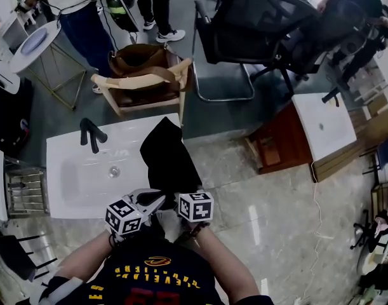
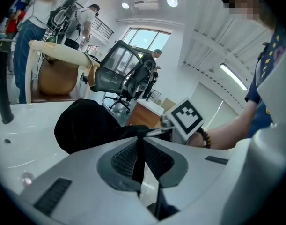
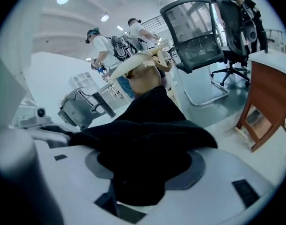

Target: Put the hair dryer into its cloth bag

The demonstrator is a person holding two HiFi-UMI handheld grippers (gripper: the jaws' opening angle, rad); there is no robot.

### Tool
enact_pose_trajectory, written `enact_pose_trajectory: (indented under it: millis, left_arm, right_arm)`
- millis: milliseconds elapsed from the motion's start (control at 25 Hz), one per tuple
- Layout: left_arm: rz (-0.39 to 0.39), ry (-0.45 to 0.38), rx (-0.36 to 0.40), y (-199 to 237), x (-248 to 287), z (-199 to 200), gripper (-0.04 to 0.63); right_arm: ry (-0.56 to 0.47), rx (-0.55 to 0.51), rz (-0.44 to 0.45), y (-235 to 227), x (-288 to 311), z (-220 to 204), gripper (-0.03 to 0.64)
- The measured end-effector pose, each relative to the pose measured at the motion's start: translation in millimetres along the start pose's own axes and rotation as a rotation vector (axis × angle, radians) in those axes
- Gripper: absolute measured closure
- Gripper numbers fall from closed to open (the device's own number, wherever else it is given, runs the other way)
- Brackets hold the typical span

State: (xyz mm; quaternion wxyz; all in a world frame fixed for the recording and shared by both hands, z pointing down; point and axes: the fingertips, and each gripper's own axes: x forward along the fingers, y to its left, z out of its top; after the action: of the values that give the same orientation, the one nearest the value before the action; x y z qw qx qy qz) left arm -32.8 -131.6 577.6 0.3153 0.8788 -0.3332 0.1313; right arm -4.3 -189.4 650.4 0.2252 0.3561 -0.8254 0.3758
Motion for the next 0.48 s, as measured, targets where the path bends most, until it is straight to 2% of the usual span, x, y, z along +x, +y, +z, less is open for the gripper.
enact_pose_trajectory:
  millis: [80,160,360,400,480]
  left_arm:
    - [0.008,0.017,0.022,-3,5,-5,0.583]
    - [0.021,0.046,0.078,-10,10,-12,0.583]
    - [0.044,0.218,0.406,-41,21,-40,0.581]
    - [0.045,0.227,0.446,-47,21,-43,0.581]
    - [0.068,0.197,0.469,-52,15,-37,0.581]
  right_arm:
    - [-0.029,0.041,0.016,-7,-30,-7,0.383]
    - [-0.036,0.064,0.005,-19,-58,-20,0.383]
    - [-0.041,0.117,-0.049,-43,-118,-44,0.385]
    - [-0.056,0.12,-0.053,-44,-127,-41,0.385]
    - [-0.097,0.099,-0.051,-41,-141,-27,0.385]
